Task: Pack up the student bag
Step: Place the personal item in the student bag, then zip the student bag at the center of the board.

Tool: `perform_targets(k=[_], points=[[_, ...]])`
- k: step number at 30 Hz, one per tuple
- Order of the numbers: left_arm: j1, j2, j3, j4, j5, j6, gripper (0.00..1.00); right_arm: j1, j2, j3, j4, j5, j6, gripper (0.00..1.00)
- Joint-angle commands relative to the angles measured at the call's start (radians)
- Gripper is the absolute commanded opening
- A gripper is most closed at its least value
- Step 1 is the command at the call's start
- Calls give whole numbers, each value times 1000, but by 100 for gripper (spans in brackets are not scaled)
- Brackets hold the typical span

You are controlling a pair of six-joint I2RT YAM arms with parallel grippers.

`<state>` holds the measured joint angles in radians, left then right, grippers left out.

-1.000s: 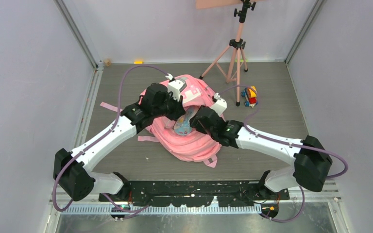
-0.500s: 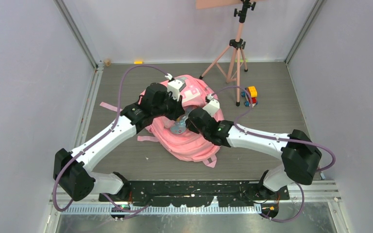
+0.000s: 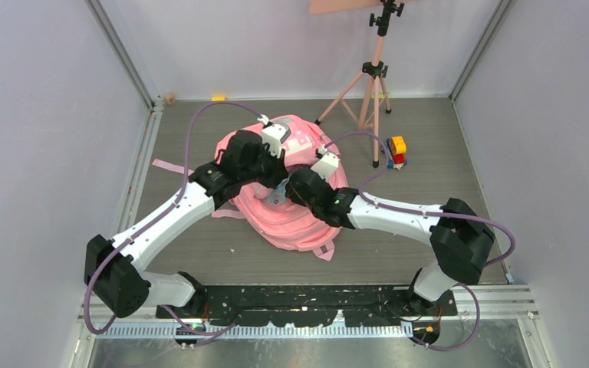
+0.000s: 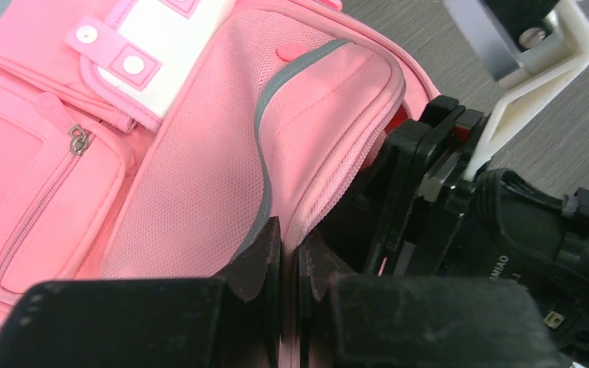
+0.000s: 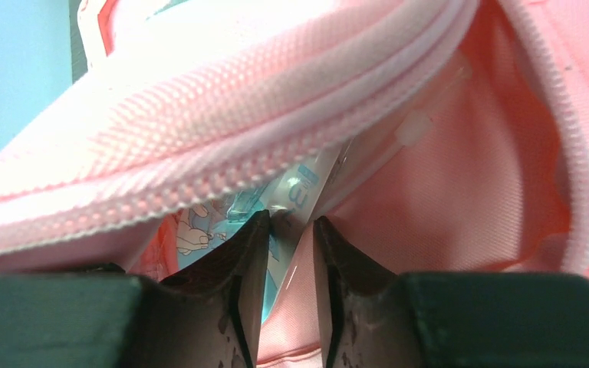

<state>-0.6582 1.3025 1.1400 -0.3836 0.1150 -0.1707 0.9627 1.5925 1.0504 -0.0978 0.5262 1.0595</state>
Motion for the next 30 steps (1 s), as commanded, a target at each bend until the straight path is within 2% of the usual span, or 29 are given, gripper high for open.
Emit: perform_targets(k=[1, 9, 14, 17, 20, 25, 30], points=[[-15, -44, 27, 77, 75, -21, 0, -11, -103, -37, -10, 120, -49, 37], [-15, -1, 23, 78, 45, -20, 0, -12, -252, -104, -178, 139, -149, 56], [-15, 29, 29, 90, 50, -25, 0, -12, -389, -143, -227, 92, -188, 59], [-21, 63, 39, 106, 73, -52, 0, -14, -450, -135, -278, 128, -229, 63], [-50, 106, 57, 117, 74, -74, 0, -27, -501, -113, -384, 194, -252, 71], [-113, 176, 60, 217, 73, -162, 0, -123, -517, -97, -521, 243, -307, 74], [-160, 243, 108, 248, 51, -174, 1, -209, -545, -110, -537, 198, -328, 76]])
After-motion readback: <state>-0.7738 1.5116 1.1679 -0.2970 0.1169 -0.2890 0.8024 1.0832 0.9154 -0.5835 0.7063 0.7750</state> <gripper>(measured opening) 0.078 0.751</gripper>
